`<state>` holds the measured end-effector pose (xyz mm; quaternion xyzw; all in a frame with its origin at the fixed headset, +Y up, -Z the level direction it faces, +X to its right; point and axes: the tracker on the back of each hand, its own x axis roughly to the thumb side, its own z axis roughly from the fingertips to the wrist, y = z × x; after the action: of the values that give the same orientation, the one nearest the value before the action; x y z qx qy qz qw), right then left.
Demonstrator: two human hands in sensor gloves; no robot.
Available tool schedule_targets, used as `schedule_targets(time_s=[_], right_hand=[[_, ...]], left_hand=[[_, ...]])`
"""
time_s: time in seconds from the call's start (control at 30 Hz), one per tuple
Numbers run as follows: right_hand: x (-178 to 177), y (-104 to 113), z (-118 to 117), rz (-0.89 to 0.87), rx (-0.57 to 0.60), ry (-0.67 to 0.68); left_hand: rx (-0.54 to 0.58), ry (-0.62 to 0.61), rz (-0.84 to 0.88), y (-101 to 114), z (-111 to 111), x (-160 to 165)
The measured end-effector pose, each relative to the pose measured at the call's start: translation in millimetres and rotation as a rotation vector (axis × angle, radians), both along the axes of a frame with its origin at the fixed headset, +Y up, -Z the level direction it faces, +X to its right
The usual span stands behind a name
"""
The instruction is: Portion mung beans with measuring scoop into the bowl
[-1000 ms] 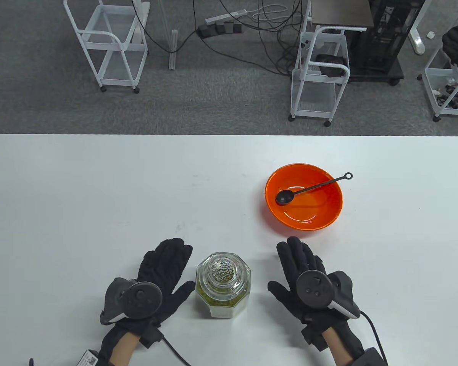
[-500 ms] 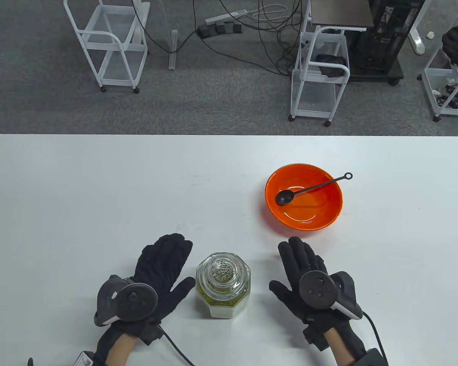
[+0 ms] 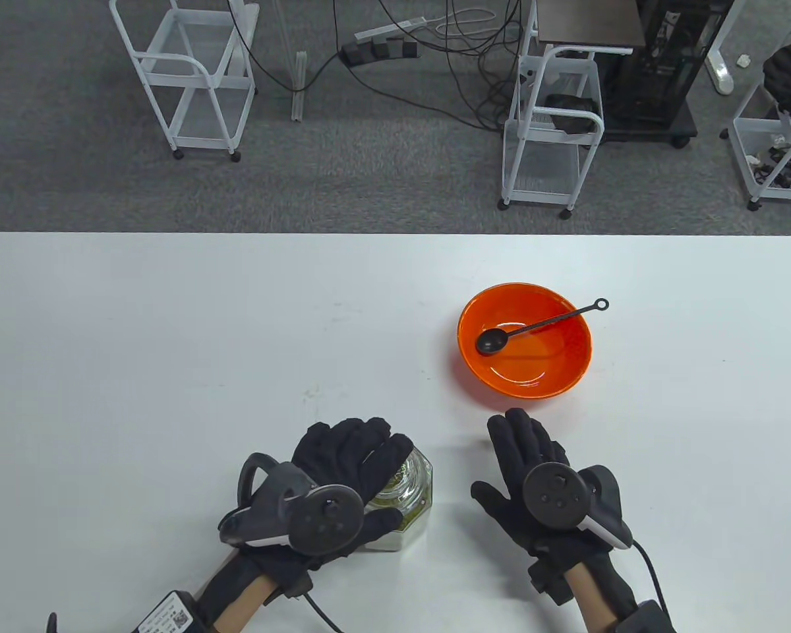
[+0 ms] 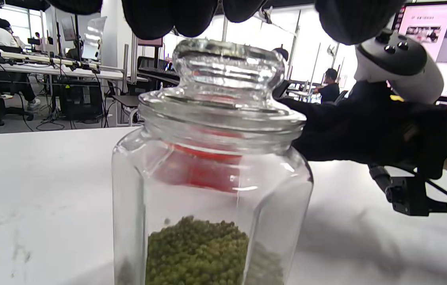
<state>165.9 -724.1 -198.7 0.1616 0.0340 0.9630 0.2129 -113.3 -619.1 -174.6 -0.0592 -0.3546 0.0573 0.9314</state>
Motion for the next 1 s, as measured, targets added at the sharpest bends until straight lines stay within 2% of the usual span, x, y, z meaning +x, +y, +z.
schedule_targets(time_s=[0.23,0.53,0.77,1.0], right_hand=[[-3.3,-0.7,0.3,0.009,-0.013,0.011],[-4.6,-0.7,-0.3,0.011,-0.024,0.013],[-2.4,-0.3,-0.9,0.005,-0.024,0.005],[-1.3,0.0,-1.4,0.005,-0.025,0.003]], left_hand=[[-0.026,0.027,-0.128,-7.0,-10.0,16.0],[-0.012,0.031,-0.125,-7.7,-18.6,20.6],[0.02,0.06,-0.045,14.1,-19.5,7.4],[0.056,0.151,-0.033,32.4,-28.6,-24.1]])
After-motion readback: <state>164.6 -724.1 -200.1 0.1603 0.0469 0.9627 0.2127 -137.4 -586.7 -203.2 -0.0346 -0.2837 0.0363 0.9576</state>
